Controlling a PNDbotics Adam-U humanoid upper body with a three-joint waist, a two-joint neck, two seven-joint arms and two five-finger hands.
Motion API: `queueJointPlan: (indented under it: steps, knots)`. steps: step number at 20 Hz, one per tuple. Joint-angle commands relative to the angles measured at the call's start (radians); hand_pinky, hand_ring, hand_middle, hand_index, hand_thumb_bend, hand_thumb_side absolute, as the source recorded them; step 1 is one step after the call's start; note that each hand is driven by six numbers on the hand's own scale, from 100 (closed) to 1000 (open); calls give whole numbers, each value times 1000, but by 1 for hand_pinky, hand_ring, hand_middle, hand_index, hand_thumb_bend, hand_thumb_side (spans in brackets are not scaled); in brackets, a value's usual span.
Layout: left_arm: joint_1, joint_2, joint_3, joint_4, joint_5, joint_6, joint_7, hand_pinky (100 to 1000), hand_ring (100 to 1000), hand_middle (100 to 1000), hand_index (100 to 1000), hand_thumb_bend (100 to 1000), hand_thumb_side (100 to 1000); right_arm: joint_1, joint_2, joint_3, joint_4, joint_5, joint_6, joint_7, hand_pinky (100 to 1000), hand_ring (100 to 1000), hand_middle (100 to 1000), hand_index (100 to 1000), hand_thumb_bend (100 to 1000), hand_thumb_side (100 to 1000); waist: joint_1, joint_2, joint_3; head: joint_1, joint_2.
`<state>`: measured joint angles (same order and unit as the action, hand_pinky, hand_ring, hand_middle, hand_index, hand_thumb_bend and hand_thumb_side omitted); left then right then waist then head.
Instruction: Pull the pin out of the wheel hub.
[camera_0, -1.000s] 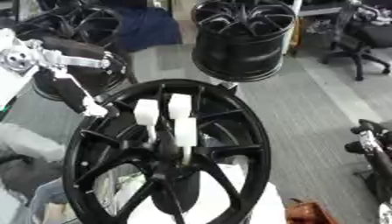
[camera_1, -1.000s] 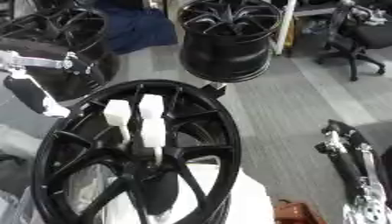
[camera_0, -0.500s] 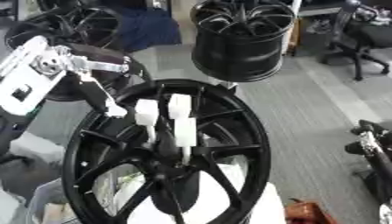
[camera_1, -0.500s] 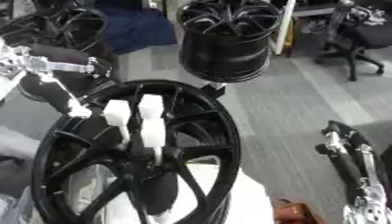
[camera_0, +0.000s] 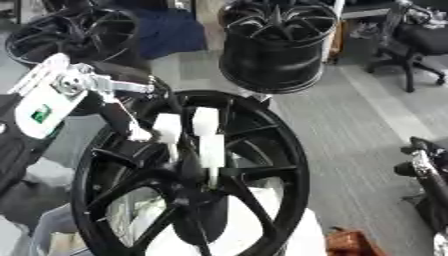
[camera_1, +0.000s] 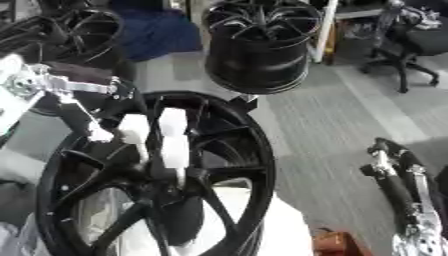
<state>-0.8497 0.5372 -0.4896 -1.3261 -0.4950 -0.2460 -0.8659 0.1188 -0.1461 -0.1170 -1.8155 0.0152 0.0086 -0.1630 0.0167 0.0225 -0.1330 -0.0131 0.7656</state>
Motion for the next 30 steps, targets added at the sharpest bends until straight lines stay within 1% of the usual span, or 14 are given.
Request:
queueJointPlan:
  steps: [1,7,10,12,15,20,23,26,28,30]
  knots:
    - [-10,3,6,3,-19,-21,-7,482,439,795,873,270,334,-8,-14,-2,-13,-2,-2,1,604,508,645,781,100,557,-3,-7,-2,0,4]
    - [-2,-3,2,12,-22,-22,-12,450,387,664,802,254,310,-9,-13,-3,-13,-2,-2,0,605,508,645,781,100,558,-3,-6,-2,-2,4]
    - [-1,-3,1,13,-19,-22,-16,422,341,538,732,239,276,-9,-13,-3,-12,-2,-2,-1,605,508,645,781,100,558,-3,-6,-1,-3,4]
    - [-1,-1,2,11,-17,-21,-15,408,321,491,690,222,245,-9,-13,-4,-12,-3,-1,-1,605,508,645,781,100,558,-3,-6,0,-3,4]
    - [0,5,8,1,-2,-13,2,377,289,442,636,180,198,-9,-13,-4,-11,-3,-1,-2,605,508,645,781,100,559,-3,-7,1,-4,4]
    - [-5,36,26,-56,66,17,38,357,274,420,613,122,200,-8,-13,-5,-11,-3,0,-4,605,508,645,781,100,561,-4,-8,1,-4,4]
    - [-18,79,71,-115,134,54,69,356,275,417,609,100,201,-7,-13,-6,-11,-3,1,-5,605,508,645,781,100,564,-4,-9,3,-4,4]
    - [-24,129,147,-150,189,98,132,354,277,413,608,100,199,-7,-11,-8,-10,-3,1,-7,605,508,645,781,100,563,-4,-11,7,-5,4]
    - [-17,164,211,-144,199,130,200,356,279,417,613,100,195,-6,-11,-10,-10,-2,1,-9,605,508,645,781,100,563,-4,-11,10,-7,4]
    - [0,195,261,-113,195,155,262,358,285,428,623,100,194,-6,-10,-10,-10,-2,1,-10,605,508,645,781,100,564,-4,-11,14,-8,4]
